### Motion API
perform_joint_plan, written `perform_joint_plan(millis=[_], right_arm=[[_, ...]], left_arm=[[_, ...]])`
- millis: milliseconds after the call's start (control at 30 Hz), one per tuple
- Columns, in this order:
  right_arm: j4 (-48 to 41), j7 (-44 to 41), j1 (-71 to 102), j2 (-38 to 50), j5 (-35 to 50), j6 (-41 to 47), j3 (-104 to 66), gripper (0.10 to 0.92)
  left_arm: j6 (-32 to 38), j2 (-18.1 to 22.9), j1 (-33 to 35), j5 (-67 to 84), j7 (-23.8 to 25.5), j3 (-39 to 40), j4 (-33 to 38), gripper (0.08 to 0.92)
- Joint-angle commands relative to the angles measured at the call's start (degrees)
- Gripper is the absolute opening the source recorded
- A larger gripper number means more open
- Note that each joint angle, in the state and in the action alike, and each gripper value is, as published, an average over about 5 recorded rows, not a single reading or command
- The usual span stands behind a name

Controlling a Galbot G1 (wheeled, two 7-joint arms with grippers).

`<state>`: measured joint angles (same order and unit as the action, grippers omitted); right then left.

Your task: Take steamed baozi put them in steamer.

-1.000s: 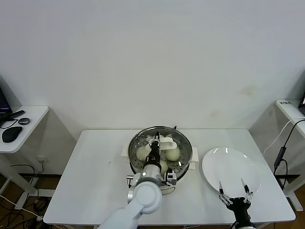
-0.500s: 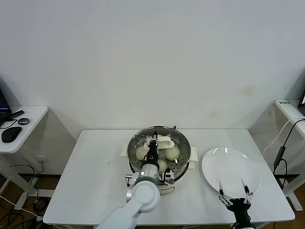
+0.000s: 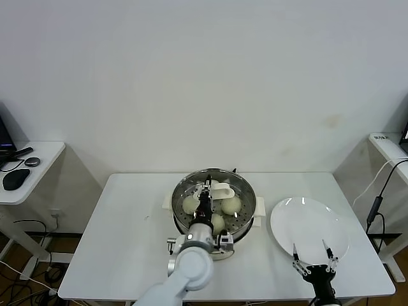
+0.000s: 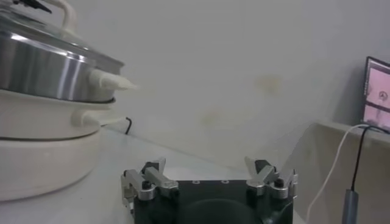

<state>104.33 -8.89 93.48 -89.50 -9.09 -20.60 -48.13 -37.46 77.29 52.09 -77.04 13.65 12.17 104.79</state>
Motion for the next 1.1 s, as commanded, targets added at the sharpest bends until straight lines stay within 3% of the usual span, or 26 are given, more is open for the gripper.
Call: perform_joint_plan(millis=[33,233,300,433,500,633,733,900,1100], right_arm=[[0.2,-0.1,0.2,0.1,0.1,0.0,-0.2,0.823],[0.1,-0.2,0.3,0.2,0.1,0.1,-0.2,0.823],[0.1,-0.3,0.2,0.3,0.2,0.2,-0.1,0.823],[0.4,-0.4,0.3,0.6,0.9,0.5,0.3,0.823],[0.7,-0.5,0.5,1.1,2.0,1.0,0.6,0.823],[3.0,-0.3,2.9,4.7,7.4,4.2,2.8,0.823],[6.7,-0.1,6.6,9.7,14.1,8.6,5.6,0.823],[9.7,0.6,10.6,15.4,20.4,13.5,7.6,0.823],[11.9,0.8,11.4,16.5,22.0,16.4,8.4,0.823]], left_arm=[[1.2,-2.5,7.7,14.9,-6.5,-1.8,12.6,0.413],[3.7,-7.7,20.7,42.4,-13.8,-10.5,27.3,0.586],[10.1,-8.6,27.3,54.8,-16.7,-16.0,30.2,0.638],[29.6,-7.9,41.2,73.4,-24.1,-29.2,32.5,0.755],[35.1,-7.2,47.1,80.3,-26.7,-34.9,33.2,0.793],[43.4,-6.3,57.7,91.5,-25.3,-41.2,33.5,0.821],[48.1,-5.2,62.0,94.1,-24.2,-42.5,32.2,0.822],[49.4,-3.7,63.0,99.8,-21.6,-43.1,25.8,0.823],[49.4,-2.3,60.8,103.4,-17.9,-45.7,19.1,0.823]])
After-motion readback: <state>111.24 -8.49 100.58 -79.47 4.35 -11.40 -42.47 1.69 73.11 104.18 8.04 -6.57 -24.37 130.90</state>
